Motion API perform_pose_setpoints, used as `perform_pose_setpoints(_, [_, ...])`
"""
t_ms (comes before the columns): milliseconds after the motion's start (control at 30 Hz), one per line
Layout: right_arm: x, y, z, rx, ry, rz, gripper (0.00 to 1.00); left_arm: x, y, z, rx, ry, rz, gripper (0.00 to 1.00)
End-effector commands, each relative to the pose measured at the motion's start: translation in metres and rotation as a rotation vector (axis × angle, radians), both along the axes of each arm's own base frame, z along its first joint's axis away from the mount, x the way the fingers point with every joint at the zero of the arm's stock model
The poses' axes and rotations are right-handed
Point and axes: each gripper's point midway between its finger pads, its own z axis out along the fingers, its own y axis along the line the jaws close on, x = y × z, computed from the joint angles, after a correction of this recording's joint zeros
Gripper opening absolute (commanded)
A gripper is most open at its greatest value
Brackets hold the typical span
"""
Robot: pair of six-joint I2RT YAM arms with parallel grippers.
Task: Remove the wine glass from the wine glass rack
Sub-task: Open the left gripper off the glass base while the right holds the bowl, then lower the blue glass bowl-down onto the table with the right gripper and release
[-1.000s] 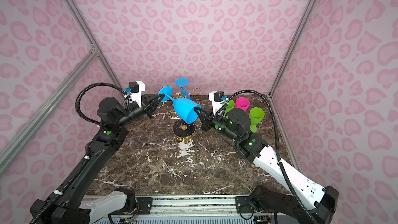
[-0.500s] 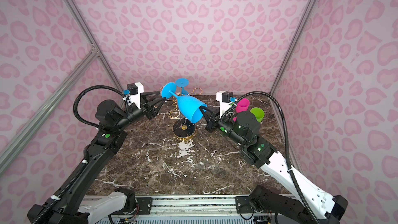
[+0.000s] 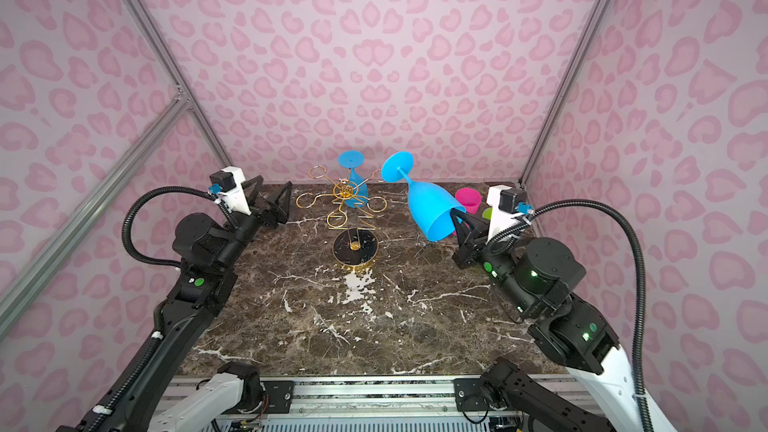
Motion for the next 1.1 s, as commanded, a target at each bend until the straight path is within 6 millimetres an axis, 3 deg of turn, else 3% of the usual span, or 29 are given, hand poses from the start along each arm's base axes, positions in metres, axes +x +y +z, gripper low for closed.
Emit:
perform_pose_setpoints(0, [-0.003, -0.029, -0.042, -0.133, 0.145, -0.128, 0.00, -0.001, 0.035, 0.009, -0.110, -0.049, 0.134, 0.89])
perform_pose_setpoints(167, [-0.002, -0.042, -0.083, -0.278, 0.296, -0.189, 0.00, -0.001, 0.051, -0.006, -0.090, -0.056, 0.177, 0.94])
perform_pose_setpoints(467, [0.029, -0.008, -0.162, -0.352, 0.594, -0.039, 0.00, 0.000, 0.046, -0.031, -0.009, -0.058, 0.141, 0.97])
perform_pose_setpoints(667, [0.059, -0.005, -0.185, -0.422, 0.706, -0.001, 0.00, -0.002, 0.050, -0.045, 0.038, -0.032, 0.175, 0.99])
perform_pose_setpoints(900, [0.095, 0.002, -0.220, -0.524, 0.842, 0.023, 0.00, -0.003, 0.053, -0.045, 0.039, -0.008, 0.189, 0.99])
perform_pose_setpoints(1067, [0.121, 0.010, -0.226, -0.550, 0.880, 0.041, 0.00, -0.003, 0.055, -0.046, 0.043, -0.003, 0.198, 0.99])
